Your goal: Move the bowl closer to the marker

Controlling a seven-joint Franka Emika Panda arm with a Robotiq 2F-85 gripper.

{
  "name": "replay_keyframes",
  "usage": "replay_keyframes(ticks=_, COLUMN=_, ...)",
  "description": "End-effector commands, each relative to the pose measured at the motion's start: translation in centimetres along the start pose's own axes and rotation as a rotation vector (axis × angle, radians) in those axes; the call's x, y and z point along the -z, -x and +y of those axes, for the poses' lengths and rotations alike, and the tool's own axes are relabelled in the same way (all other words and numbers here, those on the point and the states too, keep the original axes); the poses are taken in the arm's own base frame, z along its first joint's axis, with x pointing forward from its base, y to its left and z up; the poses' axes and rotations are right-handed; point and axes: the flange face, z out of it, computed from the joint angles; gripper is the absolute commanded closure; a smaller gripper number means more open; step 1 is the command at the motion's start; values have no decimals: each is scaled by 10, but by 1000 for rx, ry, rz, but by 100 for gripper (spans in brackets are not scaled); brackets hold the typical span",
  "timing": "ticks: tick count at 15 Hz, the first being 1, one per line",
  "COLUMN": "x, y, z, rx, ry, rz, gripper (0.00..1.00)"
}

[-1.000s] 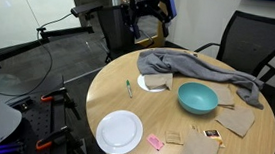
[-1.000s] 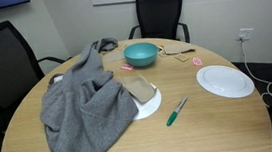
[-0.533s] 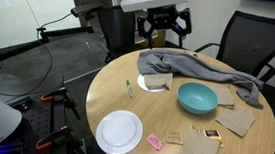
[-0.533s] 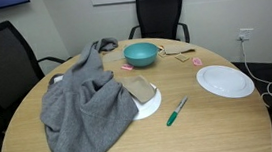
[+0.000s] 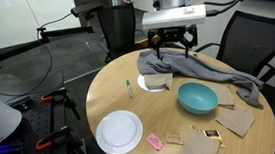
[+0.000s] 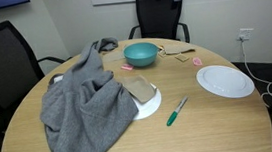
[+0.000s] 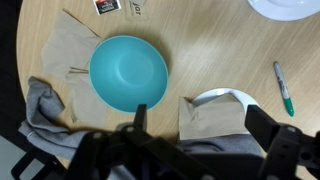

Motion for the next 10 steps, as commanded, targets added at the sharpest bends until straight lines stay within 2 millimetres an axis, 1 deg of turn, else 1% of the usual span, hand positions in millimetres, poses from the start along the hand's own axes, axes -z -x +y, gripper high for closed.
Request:
replay_keyframes(ticks=1, x=-24, y=-4, z=13, rx=35, ry=5, rz=5, gripper=0)
replay_keyframes(ticks=3, x=-40, y=-1, z=17, rx=30, ry=6, rz=-7, gripper=0)
replay_keyframes(ticks=10, x=-102, y=18, z=39, rx=31, ry=-24, rz=-82, gripper=0)
